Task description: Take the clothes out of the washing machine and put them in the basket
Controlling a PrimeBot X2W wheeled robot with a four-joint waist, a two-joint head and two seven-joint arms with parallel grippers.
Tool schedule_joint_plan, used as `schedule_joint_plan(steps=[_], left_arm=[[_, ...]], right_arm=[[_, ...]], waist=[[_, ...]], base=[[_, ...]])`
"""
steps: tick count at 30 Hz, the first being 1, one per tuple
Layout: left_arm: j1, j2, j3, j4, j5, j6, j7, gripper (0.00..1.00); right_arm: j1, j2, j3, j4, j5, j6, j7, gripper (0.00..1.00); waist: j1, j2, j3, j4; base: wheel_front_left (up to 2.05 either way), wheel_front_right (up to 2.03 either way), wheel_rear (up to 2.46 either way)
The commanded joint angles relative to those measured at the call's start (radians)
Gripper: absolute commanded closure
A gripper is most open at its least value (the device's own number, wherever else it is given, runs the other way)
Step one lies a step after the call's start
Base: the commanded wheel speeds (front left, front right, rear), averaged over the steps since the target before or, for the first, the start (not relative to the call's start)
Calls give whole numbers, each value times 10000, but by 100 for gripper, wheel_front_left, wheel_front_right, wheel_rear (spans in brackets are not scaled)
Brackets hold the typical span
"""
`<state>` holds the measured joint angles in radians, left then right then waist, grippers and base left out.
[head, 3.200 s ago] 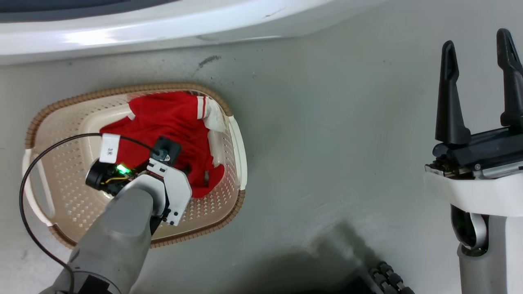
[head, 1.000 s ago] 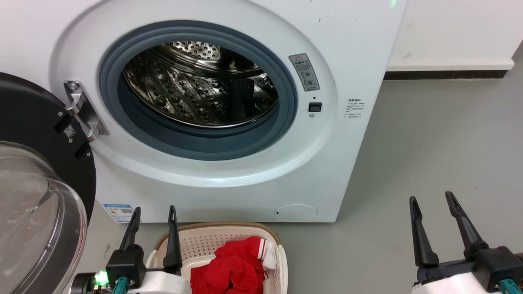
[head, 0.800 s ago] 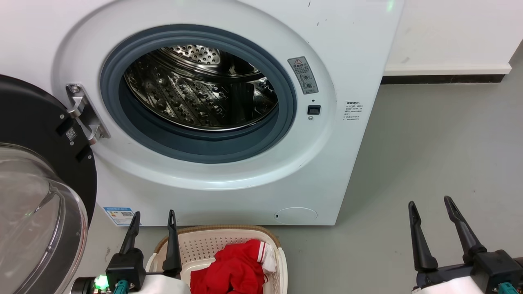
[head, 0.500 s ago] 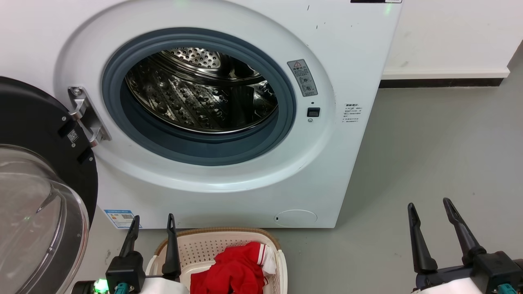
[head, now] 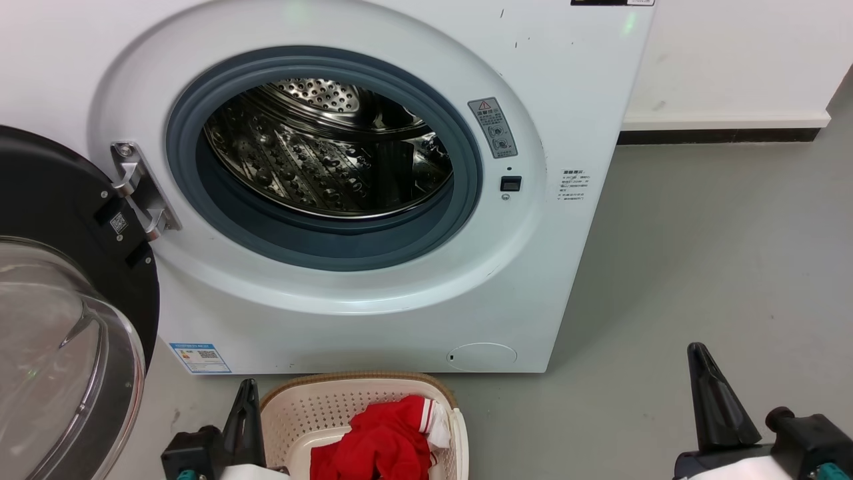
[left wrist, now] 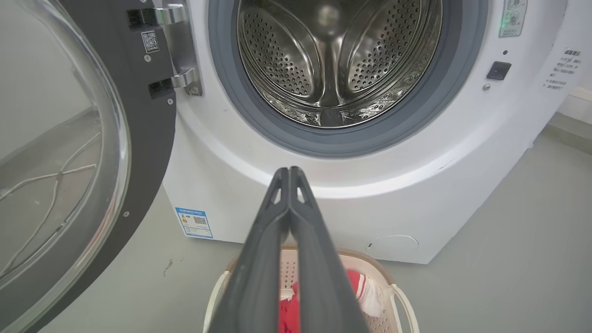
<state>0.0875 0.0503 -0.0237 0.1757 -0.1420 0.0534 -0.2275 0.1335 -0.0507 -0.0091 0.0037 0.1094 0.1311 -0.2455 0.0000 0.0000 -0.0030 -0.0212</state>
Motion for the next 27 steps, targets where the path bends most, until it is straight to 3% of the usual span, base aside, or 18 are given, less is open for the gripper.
schedule_joint_plan(steps=[1, 27], left_arm=[[-276, 5, 85, -104, -536, -74, 94, 100], [-814, 5, 477, 102, -5056, -641, 1124, 100]], right_arm=[[-175, -89, 9, -60, 620, 0, 70, 100], [-938, -317, 7, 725, 5496, -1, 928, 100]], waist=[[0, 0, 1, 4], [0, 0, 14, 47]], base=[[0, 0, 0], [0, 0, 0]])
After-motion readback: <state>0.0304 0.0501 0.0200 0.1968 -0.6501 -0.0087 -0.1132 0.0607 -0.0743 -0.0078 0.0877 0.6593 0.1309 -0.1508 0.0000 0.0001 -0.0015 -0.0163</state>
